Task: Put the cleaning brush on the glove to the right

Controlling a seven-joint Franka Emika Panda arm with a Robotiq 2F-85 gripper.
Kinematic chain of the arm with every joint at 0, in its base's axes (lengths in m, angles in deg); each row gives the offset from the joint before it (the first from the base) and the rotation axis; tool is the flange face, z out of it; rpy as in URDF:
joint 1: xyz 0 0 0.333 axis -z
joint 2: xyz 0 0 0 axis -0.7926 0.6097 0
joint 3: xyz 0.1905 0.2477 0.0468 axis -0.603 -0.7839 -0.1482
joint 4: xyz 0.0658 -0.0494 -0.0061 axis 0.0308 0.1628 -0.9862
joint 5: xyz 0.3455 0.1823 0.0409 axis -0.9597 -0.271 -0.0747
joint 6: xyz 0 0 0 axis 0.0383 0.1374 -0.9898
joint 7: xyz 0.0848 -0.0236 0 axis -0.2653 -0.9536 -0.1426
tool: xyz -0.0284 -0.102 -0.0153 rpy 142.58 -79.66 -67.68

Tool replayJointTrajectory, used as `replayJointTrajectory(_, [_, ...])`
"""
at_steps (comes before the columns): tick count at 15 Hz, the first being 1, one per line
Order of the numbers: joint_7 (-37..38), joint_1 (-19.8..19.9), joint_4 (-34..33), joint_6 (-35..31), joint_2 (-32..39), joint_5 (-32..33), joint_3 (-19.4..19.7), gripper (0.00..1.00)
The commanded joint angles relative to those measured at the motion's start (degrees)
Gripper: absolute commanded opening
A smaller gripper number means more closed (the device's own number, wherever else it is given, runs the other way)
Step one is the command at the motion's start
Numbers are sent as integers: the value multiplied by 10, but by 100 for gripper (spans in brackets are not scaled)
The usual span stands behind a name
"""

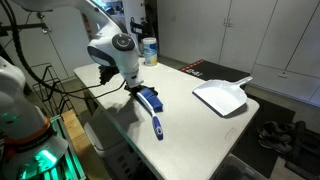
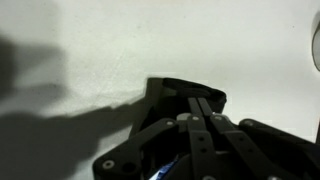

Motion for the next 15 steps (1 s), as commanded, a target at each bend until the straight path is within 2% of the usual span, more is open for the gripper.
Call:
replayJointTrajectory(1, [-9,3,10,-4,-7,-5,3,1])
replayJointTrajectory(4, [2,3,7,-2,-12,9,-1,1])
replayJointTrajectory(8, [43,2,-10,1,-16,63,-14,1])
replayJointTrajectory(15, [170,-6,-89,24,4,216,-44,1])
